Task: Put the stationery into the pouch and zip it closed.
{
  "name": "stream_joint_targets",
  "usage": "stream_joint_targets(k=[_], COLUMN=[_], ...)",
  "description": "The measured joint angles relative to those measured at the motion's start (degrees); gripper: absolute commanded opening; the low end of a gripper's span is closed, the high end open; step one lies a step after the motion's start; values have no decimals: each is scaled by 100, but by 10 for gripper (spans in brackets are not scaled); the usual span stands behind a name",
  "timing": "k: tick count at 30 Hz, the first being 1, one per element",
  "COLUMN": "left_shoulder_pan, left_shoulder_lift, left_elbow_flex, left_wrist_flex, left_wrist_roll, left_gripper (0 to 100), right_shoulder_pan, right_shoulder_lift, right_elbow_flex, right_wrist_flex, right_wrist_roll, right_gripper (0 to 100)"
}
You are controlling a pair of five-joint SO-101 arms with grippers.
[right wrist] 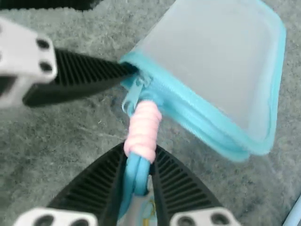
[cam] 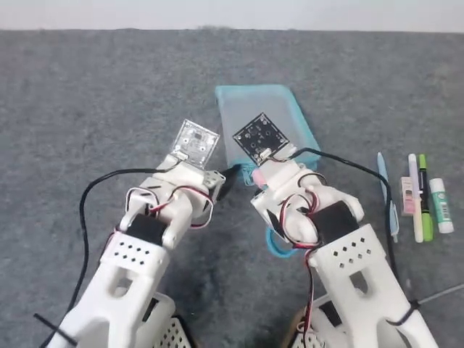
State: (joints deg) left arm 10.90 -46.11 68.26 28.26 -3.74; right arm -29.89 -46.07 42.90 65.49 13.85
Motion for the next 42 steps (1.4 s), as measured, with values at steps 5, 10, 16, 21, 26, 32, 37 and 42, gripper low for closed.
stream_joint_targets(k=[5, 10, 16, 21, 26, 32, 37, 42], left_shoulder_pan=[-580, -905, -1002, -1011, -756, -659, -659, -659], left_shoulder_lift=[35, 35, 44, 44, 97, 123, 123, 123], left_elbow_flex=[0, 0, 0, 0, 185, 185, 185, 185], left_wrist_flex=[-158, -202, -202, -202, -202, -202, -202, -202], left_wrist_roll=[0, 0, 0, 0, 0, 132, 141, 141], left_gripper=[246, 246, 246, 246, 246, 246, 246, 246], right_shoulder_pan=[0, 431, 1380, 1890, 1301, 0, -580, -818], right_shoulder_lift=[0, -9, -53, -53, -88, -88, 18, 888], right_elbow_flex=[202, 229, 642, 1213, 1275, 905, 1029, 1240], right_wrist_flex=[-9, -9, -9, -352, -123, 299, -879, -2312], right_wrist_roll=[132, 316, 730, 949, 985, 686, 229, 149], right_gripper=[6, 6, 6, 6, 110, 280, 262, 263])
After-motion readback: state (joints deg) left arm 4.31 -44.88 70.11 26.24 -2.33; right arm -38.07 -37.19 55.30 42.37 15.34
